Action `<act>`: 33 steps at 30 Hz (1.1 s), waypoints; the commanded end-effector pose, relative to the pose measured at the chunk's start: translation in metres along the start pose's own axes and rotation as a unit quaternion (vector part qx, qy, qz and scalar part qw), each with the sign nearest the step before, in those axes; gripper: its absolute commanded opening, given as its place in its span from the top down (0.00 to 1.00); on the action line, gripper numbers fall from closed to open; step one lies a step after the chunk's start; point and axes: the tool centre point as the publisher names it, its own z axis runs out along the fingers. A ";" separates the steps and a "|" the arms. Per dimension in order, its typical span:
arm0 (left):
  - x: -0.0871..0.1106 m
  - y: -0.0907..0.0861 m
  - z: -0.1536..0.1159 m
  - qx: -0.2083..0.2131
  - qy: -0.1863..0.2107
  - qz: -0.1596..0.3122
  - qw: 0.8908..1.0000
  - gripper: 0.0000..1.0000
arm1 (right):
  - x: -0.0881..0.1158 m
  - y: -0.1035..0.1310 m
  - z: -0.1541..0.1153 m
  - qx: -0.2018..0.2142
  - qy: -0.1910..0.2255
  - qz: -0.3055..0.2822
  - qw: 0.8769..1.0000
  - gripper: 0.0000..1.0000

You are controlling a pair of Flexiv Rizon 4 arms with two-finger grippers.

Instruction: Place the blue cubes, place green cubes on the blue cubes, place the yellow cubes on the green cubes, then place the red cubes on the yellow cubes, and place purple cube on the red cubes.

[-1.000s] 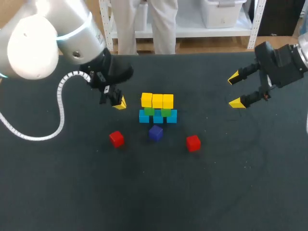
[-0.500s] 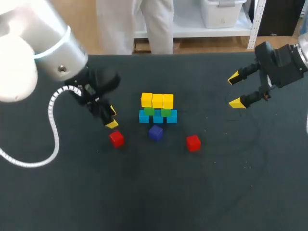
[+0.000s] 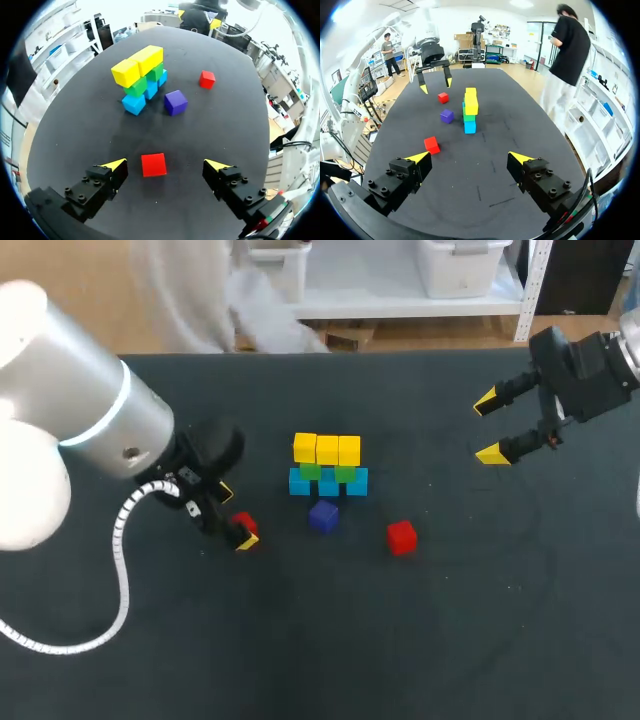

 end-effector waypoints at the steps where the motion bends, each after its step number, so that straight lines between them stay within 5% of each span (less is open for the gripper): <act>1: 0.001 0.004 0.010 -0.009 -0.004 -0.004 1.000 0.00 | 0.000 -0.001 0.001 -0.001 -0.001 0.000 1.000 0.00; 17: 0.012 0.022 0.030 -0.002 0.008 -0.013 1.000 0.00 | 0.000 -0.001 0.001 -0.001 -0.001 0.000 1.000 0.00; 24: 0.012 0.023 0.035 0.003 0.008 -0.015 1.000 0.25 | 0.000 -0.001 0.001 -0.001 -0.001 0.000 1.000 0.00; 28: 0.011 0.023 0.037 0.003 0.006 -0.017 1.000 0.69 | 0.000 -0.001 0.001 -0.001 -0.001 0.000 1.000 0.00; 30: 0.010 0.023 0.037 0.002 0.005 -0.015 1.000 1.00 | 0.000 -0.001 0.001 -0.001 -0.001 0.000 1.000 0.00; 33: 0.009 0.023 0.035 0.001 0.004 -0.013 1.000 1.00 | 0.000 -0.001 0.001 -0.001 -0.001 0.000 1.000 0.00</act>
